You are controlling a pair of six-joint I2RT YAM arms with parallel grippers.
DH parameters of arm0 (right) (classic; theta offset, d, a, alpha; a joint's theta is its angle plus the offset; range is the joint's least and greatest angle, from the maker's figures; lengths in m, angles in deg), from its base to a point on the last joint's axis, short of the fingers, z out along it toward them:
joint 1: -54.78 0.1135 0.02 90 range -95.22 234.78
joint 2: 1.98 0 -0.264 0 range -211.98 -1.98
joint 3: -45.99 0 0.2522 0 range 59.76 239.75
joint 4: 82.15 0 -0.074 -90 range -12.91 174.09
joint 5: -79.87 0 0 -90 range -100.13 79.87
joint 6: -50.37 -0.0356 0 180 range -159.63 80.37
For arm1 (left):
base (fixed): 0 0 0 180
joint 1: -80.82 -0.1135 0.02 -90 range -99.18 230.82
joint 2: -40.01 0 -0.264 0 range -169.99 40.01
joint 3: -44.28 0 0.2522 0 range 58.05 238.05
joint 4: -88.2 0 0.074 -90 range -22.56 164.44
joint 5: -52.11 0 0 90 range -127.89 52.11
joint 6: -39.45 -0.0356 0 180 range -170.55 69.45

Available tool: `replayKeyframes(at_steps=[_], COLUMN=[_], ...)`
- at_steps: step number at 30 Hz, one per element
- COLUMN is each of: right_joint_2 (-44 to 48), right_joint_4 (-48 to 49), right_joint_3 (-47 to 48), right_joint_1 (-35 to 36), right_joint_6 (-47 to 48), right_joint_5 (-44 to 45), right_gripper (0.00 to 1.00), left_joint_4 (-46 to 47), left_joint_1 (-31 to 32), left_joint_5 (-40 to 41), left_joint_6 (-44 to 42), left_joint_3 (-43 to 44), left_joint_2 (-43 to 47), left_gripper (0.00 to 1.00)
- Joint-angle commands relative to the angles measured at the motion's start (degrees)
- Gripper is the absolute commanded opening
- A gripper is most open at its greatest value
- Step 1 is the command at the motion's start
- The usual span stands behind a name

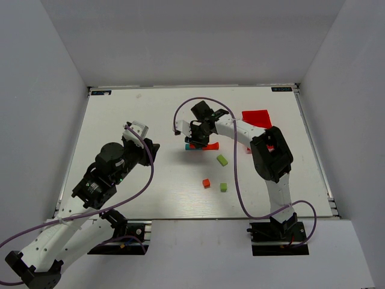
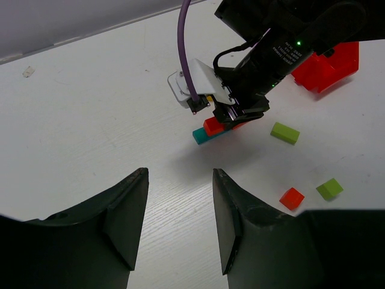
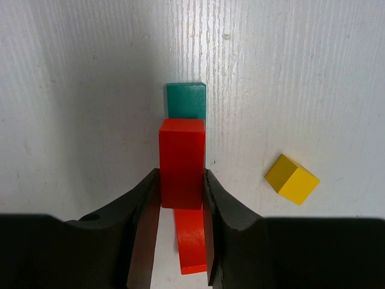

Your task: Build the wood block tower

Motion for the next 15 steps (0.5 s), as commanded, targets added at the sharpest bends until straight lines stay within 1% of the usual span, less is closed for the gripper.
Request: replayKeyframes(at_steps=[1, 15], right_joint_2=[-0.18, -0.54], right_joint_4=[0.13, 0.05], right_joint_3=[2.26, 2.26], right_joint_1=[-0.09, -0.44], right_joint_6=[0.17, 0.08], right_joint_5=[-0.02, 0.59], right_gripper=[0.17, 0.17], left_joint_4=[-0.01, -0.01], left_joint_1=[-0.21, -0.21], left_joint_5=[-0.12, -0.12], left_joint_6=[-0.1, -0.1], left_joint_3=[0.05, 0.05], left_joint_2=[0.58, 0.58], left_gripper=[0.57, 0.57])
